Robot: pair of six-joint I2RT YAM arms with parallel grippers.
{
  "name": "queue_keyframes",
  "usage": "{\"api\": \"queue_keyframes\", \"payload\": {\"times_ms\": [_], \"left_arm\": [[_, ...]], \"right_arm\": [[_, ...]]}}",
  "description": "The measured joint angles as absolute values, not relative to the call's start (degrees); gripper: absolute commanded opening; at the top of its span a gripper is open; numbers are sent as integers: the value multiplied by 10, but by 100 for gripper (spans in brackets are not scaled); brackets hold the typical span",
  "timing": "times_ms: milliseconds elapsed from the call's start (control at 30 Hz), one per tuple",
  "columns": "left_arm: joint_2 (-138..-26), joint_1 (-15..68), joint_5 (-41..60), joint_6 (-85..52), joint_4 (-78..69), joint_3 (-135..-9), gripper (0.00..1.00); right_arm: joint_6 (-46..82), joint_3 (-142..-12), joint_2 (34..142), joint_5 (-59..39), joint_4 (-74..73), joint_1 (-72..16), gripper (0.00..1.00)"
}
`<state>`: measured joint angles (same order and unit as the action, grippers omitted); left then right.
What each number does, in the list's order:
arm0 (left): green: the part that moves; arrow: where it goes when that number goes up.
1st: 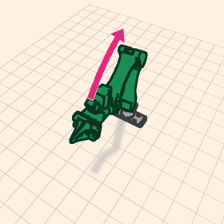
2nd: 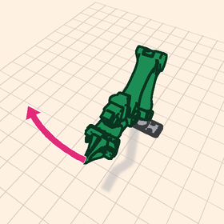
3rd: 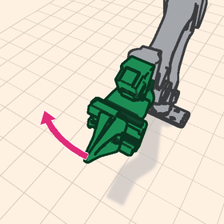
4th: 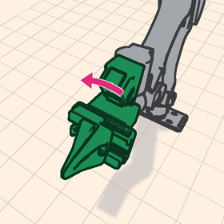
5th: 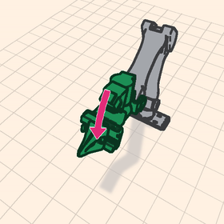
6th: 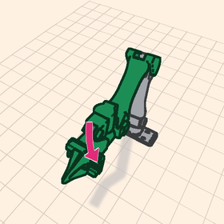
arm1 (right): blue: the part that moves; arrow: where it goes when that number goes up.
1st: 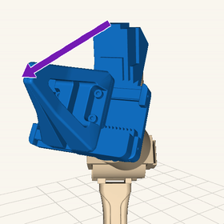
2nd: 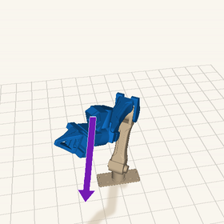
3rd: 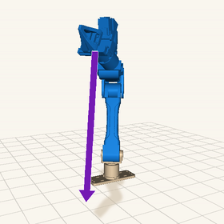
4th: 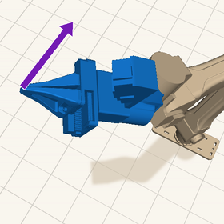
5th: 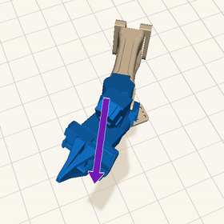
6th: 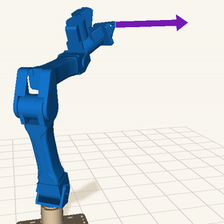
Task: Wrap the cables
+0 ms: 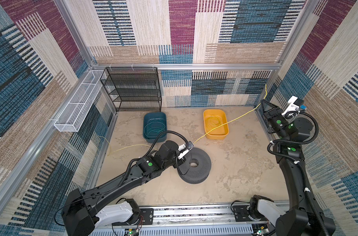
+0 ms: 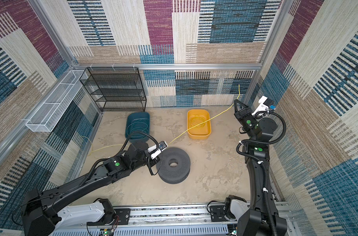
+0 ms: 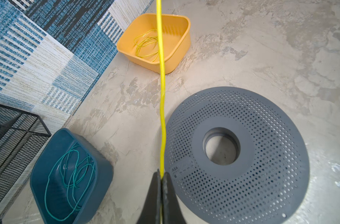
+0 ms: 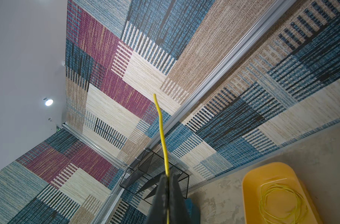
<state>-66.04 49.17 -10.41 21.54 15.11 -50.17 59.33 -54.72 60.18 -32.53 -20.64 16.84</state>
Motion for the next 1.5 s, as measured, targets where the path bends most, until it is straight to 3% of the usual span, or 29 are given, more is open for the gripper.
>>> {"api": "queue_keyframes", "payload": {"times_ms": [33, 200, 300, 600, 1033, 1200, 1300, 1500], "left_arm": [[-662, 492, -104, 215, 155, -503, 1], [-665, 491, -119, 209, 229, -532, 43], [-663, 491, -131, 207, 271, -566, 56], [-677, 496, -117, 205, 282, -741, 54], [-978, 561, 10, 207, 163, -1019, 50], [-1052, 564, 43, 182, 114, -1058, 45], [-1066, 570, 65, 172, 94, -1058, 37], [-1072, 577, 93, 162, 70, -1051, 30]], "right_arm": [[594, -546, 603, -329, -208, 168, 0], [590, -533, 595, -315, -226, 172, 0], [587, -519, 585, -300, -244, 173, 0], [566, -503, 569, -285, -243, 161, 0], [521, -451, 530, -274, -207, 71, 0], [518, -418, 505, -296, -195, 47, 0], [518, -401, 498, -309, -190, 36, 0], [526, -396, 495, -320, -194, 26, 0]]}}
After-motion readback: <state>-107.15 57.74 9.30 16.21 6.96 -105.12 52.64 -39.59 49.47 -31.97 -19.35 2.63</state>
